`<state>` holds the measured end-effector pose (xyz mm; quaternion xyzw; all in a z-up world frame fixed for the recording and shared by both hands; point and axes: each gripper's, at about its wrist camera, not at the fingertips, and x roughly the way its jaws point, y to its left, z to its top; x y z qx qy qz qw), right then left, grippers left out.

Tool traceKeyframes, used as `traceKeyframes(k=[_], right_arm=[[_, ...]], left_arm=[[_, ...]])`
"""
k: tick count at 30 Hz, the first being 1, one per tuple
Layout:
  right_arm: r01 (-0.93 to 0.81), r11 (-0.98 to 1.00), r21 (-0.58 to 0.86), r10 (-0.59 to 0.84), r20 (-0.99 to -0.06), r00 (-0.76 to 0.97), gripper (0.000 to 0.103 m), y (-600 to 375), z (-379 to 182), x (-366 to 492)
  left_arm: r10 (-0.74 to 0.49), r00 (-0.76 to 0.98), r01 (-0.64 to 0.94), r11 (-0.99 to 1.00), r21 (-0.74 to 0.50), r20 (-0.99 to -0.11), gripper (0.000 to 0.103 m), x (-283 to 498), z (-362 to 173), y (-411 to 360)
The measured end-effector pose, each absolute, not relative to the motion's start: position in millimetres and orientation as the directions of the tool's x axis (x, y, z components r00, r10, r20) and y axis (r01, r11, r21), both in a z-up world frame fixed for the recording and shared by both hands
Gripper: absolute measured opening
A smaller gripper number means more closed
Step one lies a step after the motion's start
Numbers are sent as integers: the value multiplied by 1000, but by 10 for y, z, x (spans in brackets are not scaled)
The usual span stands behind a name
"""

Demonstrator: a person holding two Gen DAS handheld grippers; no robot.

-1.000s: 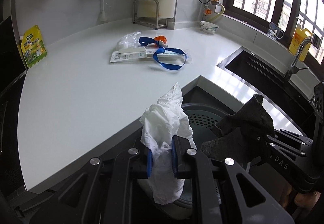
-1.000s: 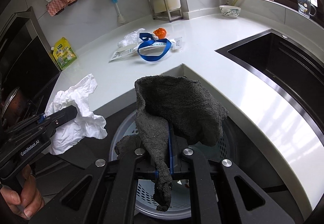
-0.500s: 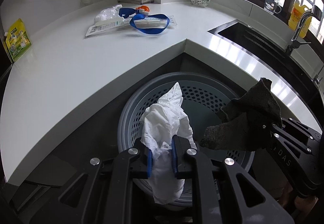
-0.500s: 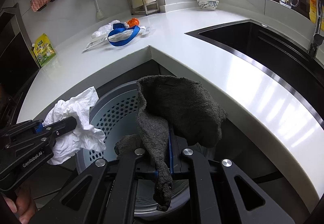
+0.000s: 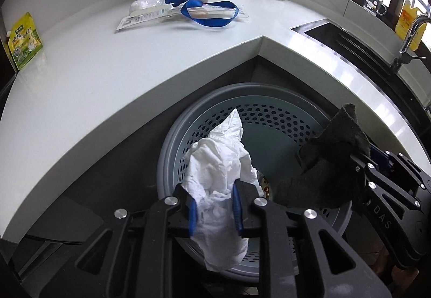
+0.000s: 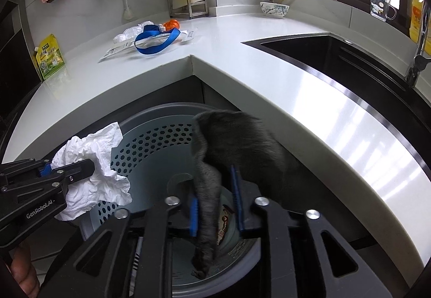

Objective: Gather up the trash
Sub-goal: 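Open both tools to drop the bag and cloth into the basket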

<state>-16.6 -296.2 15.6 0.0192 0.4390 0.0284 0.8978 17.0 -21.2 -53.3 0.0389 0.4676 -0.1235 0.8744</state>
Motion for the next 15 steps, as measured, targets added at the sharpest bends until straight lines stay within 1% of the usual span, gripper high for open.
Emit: traceKeyframes(k=[1,2,3,4,5,7,11,15], right_arm=[[-29,998,58,63,-776,628,53,-2974,178,-177],[-24,998,56,59,-769,636,54,-2984,197,-180],[-20,998,55,55,-766,641,54,-2995,211,-181],[-14,998,55,51,-763,644,56,-3012,221,-184],[-7,998,57,48,-760,648,60,-3031,229,-187],[7,998,65,44,-753,656,64,-3071,240,-200],[21,996,84,49,-746,664,70,-3121,247,-216],[12,997,75,46,-735,677,71,-3084,264,-237]], left_arm=[[-179,535,249,967,-48,-825,36,173,-530,-202],[-177,539,244,969,-48,-823,47,173,-527,-188],[-175,545,238,970,-49,-820,55,172,-521,-172],[-176,552,231,972,-53,-815,65,170,-511,-152],[-176,560,225,973,-55,-810,68,169,-501,-136],[-170,566,219,974,-52,-807,68,173,-488,-116],[-161,578,202,978,-50,-800,76,168,-471,-73],[-152,592,193,980,-44,-791,79,152,-443,-55]])
